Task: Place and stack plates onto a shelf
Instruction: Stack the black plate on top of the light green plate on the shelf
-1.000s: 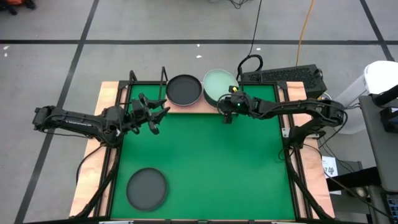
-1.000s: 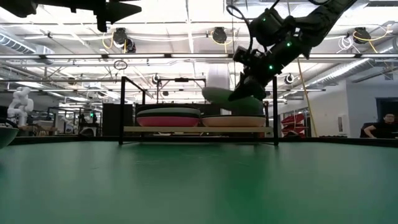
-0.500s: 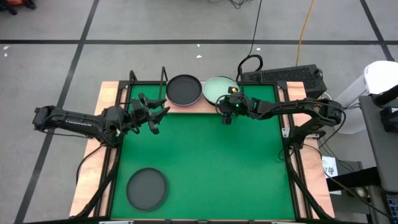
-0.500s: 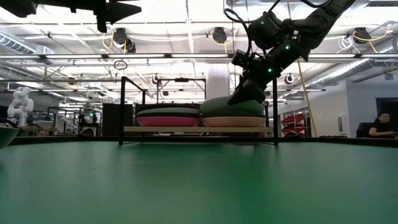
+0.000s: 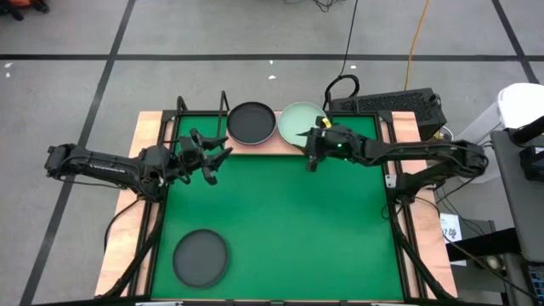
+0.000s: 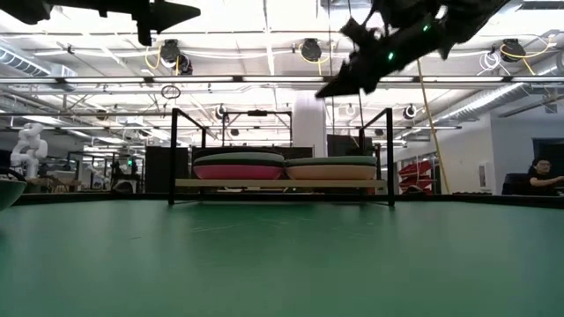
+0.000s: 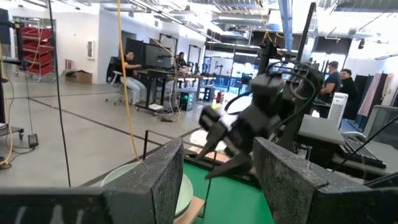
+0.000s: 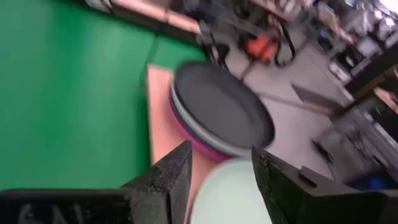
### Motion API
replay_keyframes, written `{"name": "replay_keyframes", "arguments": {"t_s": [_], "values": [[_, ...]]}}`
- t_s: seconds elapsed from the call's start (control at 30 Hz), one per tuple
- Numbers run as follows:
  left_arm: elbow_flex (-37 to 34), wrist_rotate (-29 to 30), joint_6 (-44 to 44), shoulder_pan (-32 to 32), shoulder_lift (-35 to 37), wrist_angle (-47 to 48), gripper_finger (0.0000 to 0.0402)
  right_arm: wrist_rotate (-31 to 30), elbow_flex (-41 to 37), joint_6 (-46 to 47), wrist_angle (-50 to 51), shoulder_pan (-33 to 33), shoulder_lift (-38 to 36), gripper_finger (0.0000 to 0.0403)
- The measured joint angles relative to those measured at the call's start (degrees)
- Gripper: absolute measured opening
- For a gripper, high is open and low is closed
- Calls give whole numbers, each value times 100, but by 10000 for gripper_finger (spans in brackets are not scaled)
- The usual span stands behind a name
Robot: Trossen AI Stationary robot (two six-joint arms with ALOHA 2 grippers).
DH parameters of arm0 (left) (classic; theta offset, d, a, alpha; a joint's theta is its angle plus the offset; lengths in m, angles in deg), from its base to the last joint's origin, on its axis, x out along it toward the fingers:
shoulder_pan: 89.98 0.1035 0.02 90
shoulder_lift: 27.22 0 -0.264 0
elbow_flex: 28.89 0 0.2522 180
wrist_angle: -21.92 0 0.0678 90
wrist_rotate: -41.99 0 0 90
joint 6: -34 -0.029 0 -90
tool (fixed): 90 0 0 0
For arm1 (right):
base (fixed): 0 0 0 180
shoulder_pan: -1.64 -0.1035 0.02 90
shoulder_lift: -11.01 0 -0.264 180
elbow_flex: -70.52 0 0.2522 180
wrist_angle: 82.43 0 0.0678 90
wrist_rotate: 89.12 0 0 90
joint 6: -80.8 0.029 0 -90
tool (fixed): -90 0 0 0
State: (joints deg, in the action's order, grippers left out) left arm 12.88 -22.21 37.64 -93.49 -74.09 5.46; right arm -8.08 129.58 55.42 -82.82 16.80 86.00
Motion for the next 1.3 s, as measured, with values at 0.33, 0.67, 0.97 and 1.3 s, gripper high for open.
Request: {"name": "replay_keyframes", "arguments": {"t_s": [0.33,0.67,0.97,1.3], "values": [[545,-177,30,-430,-8,1779,197,1672,-92,564,-117,-835,-1460,144],[2035,-1555,2334,-608,-1003,6313,197,1498,-944,781,-627,-2018,-1833,144],[1764,-3971,4233,-713,-2227,7081,197,742,-1585,493,-1277,-2402,-1830,144],[1762,-4511,4335,-1211,-2986,7710,197,743,-1591,319,-1269,-2607,-1864,144]]}}
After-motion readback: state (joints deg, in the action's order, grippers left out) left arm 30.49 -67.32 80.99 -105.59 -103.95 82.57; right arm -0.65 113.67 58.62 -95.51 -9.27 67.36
